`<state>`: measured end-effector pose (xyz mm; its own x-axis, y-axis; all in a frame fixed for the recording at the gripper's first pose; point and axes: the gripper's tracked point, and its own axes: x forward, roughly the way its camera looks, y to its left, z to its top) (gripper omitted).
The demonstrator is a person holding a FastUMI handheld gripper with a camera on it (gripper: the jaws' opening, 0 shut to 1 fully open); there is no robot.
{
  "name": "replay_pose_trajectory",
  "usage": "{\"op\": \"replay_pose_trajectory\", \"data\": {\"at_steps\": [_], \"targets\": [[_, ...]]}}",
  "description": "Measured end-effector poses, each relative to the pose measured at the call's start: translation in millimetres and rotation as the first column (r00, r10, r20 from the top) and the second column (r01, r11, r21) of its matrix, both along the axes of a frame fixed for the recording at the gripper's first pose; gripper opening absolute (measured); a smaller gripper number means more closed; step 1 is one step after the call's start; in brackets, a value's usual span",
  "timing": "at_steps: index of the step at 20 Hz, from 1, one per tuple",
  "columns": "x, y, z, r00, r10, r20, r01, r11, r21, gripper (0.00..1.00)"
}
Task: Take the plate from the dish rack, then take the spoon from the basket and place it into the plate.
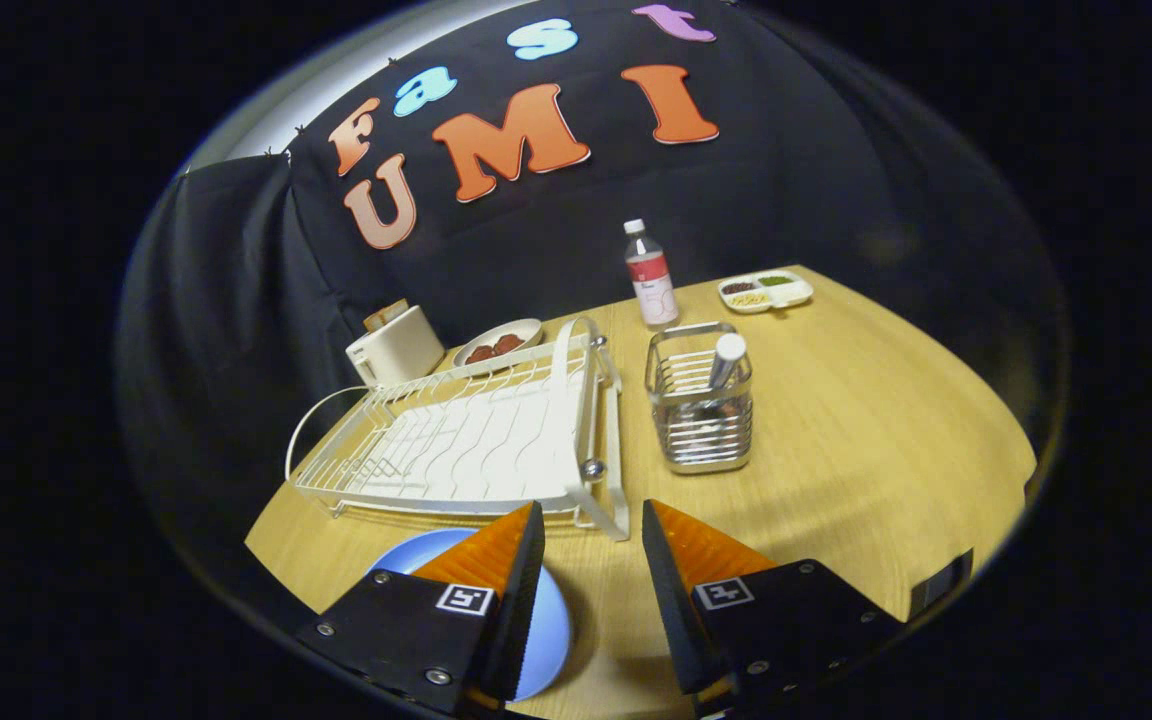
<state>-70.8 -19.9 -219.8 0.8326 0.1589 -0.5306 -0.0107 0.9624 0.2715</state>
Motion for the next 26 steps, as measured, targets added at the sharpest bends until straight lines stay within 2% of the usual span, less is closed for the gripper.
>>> {"op": "replay_pose_trajectory", "data": {"at_steps": [5,9,11,15,20,24,26], "targets": [[29,-35,23,0.988,-0.089,0.129,0.102,0.990,-0.099,0.70],[53,-60,23,0.969,-0.156,0.193,0.193,0.963,-0.189,0.70],[59,-64,20,0.966,-0.163,0.203,0.206,0.954,-0.216,0.70],[69,-53,11,0.970,-0.140,0.198,0.183,0.959,-0.217,0.57],[77,-57,4,0.968,-0.164,0.192,0.206,0.953,-0.223,0.21],[76,-52,9,0.964,-0.189,0.186,0.220,0.962,-0.164,0.10],[75,-50,16,0.963,-0.191,0.191,0.219,0.966,-0.135,0.10]]}}
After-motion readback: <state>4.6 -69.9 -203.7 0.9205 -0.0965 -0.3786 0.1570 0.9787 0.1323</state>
